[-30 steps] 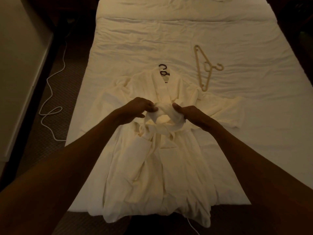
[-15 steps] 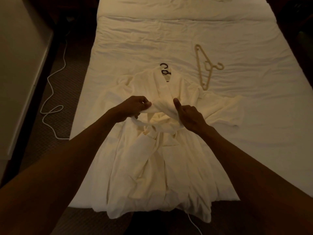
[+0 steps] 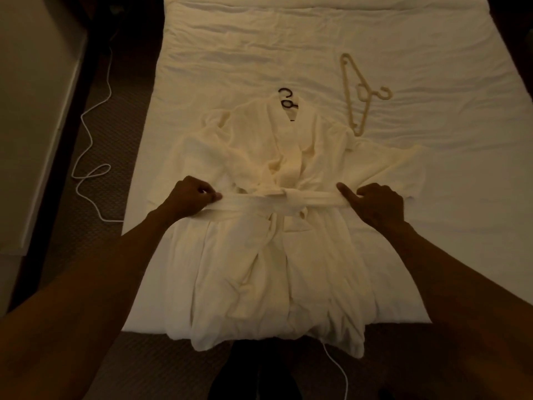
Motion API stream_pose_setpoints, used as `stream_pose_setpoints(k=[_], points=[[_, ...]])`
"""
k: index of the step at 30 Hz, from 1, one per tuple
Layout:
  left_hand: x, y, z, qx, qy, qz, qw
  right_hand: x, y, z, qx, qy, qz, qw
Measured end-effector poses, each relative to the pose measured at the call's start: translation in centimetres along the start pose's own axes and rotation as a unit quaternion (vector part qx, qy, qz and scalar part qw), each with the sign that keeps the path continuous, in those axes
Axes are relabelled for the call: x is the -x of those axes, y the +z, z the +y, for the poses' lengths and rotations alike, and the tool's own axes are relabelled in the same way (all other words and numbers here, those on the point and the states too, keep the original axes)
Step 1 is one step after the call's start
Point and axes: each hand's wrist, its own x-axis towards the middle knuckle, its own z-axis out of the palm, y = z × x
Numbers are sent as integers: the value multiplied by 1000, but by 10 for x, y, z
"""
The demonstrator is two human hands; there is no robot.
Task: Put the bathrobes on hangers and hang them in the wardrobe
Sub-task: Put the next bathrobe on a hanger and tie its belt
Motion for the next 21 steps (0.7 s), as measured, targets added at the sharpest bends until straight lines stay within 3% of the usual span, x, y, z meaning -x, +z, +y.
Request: stream_pose_setpoints(k=[4, 6, 8, 10, 14, 17, 21], points=[[12, 13, -26, -1, -23, 60, 998, 10, 30, 1, -34, 78, -24, 996], [11, 14, -32, 39, -70, 50, 995, 11, 39, -7, -48, 101, -31, 993], [11, 10, -33, 183, -138, 5, 973, 10, 45, -13, -51, 118, -41, 991], [11, 4, -29, 324, -190, -37, 926, 6, 46, -20, -35, 117, -60, 991], [6, -10, -21, 481, -157, -119, 854, 6, 49, -47, -104, 74, -115, 985], [10, -19, -17, 503, -134, -167, 838, 9, 48, -75, -145, -11, -125, 981], [23, -20, -17, 493, -115, -131, 853, 13, 54, -91, -56, -83, -147, 984]])
